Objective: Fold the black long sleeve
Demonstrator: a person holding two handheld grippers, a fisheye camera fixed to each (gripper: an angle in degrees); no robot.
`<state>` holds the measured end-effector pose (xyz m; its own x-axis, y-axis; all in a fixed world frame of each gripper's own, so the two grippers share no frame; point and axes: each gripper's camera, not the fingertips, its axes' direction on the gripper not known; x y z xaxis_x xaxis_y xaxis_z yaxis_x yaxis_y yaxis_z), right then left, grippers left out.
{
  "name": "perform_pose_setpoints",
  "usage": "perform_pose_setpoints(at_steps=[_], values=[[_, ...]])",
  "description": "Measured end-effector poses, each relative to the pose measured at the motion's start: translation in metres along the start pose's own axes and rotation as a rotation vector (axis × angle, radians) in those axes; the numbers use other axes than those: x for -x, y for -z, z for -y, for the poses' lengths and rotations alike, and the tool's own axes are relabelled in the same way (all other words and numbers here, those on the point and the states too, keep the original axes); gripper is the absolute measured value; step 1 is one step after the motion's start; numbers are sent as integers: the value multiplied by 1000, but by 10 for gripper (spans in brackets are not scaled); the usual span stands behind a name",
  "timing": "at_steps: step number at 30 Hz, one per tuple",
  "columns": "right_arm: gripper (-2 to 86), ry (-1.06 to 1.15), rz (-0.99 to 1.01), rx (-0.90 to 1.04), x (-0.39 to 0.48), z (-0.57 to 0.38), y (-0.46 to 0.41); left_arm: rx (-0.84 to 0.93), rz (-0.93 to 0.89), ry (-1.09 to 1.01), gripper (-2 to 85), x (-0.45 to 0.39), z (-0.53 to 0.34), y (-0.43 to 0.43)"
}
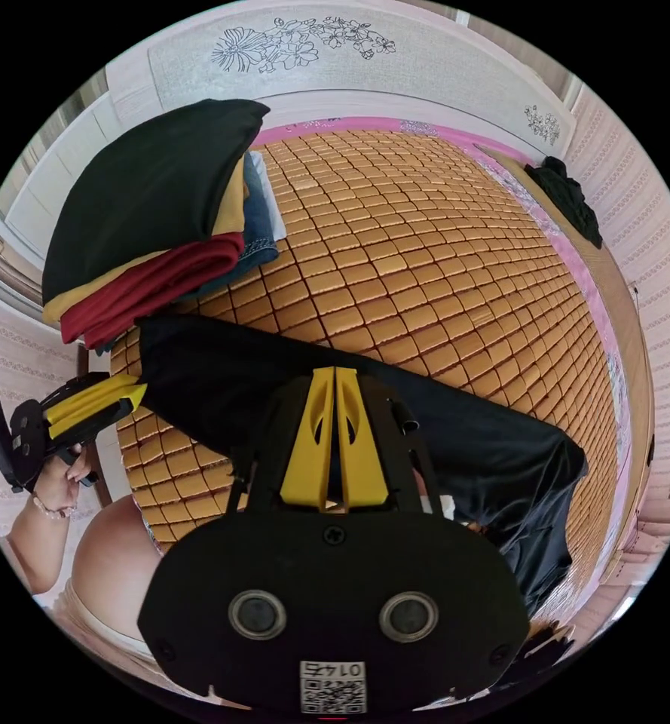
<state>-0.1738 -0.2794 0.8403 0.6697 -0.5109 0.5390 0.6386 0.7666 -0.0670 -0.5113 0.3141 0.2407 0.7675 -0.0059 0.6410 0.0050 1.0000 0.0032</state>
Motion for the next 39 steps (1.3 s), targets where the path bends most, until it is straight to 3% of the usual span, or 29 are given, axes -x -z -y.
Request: perform_pose_setpoints(at_steps=[11, 16, 21, 24, 25, 28, 36, 39], values=[[-10, -138, 139, -256, -75, -77, 100, -332, -224, -212, -10, -88, 17, 97], [-10, -273, 297, -418, -125, -158, 159, -392, -498, -484, -9, -195, 31, 119], [-8, -448, 339, -539, -162, -287, 213, -208, -811, -932, -4, -357, 2, 116], [-5, -591, 199, -418, -162, -373, 214, 6, -875, -1042, 19, -418, -42, 75], [-3, -641, 129, -329, -157, -403, 207, 137, -883, -1055, 37, -431, -59, 51], [7, -773, 49, -151, -146, -459, 188, 295, -842, -1074, 46, -442, -88, 18], [67, -777, 59, -162, -132, -461, 177, 291, -617, -1112, 71, -499, -94, -3], [65, -747, 44, -63, -137, -446, 156, 333, -496, -1188, 75, -532, -110, -24]])
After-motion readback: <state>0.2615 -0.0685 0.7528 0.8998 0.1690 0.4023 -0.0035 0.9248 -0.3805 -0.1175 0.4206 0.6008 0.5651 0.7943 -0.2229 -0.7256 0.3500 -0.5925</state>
